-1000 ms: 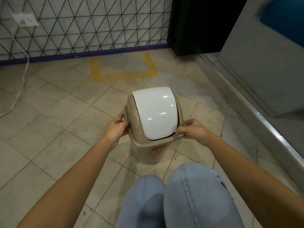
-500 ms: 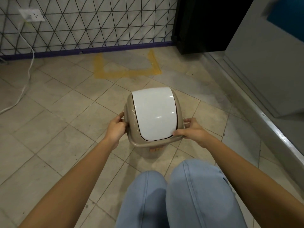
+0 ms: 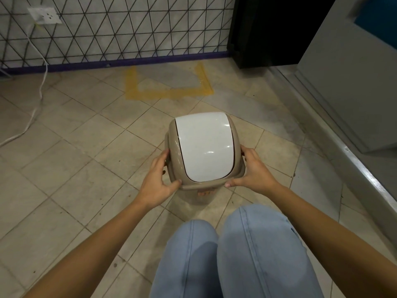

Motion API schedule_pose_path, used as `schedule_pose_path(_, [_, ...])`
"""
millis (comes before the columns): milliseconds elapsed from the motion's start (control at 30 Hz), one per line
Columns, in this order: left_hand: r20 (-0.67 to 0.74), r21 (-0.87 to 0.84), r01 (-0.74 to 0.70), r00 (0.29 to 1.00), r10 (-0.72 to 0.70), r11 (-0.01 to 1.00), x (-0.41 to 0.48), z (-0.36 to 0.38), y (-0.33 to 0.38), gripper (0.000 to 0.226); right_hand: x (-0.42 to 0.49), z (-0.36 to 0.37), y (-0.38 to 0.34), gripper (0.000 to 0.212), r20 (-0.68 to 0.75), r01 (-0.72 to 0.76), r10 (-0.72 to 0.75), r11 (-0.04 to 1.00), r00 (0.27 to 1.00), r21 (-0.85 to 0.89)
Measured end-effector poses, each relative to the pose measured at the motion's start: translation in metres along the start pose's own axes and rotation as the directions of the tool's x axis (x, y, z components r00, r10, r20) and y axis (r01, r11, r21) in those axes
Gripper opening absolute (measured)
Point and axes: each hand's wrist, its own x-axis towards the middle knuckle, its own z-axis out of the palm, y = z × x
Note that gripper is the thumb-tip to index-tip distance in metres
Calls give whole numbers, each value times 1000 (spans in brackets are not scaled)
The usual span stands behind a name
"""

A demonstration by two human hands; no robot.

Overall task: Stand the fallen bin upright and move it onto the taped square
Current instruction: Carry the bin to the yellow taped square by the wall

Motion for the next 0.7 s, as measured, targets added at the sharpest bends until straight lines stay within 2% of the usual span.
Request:
schedule_pose_path(100, [13,10,7,1000,-7,1000,-1,1,0,106,1,-1,1,120,-1,-10,10,1000,1000,22])
schedule_pose_path(233, [20,-32,40,999,-39,999,5,-1,2,108,8,0,-2,120,6,-16,16,1000,1000,21])
schedule_pose_path(533, [-16,-123,77,997,-80,989,27,-1,3,93,36,2,-12,117,-56,-46,47,999,997,10])
schedule_pose_path(700, [-18,-227,166,985,-174,960,45,-3,0,86,54,4,-17,116,-72,-47,50,998,996,40])
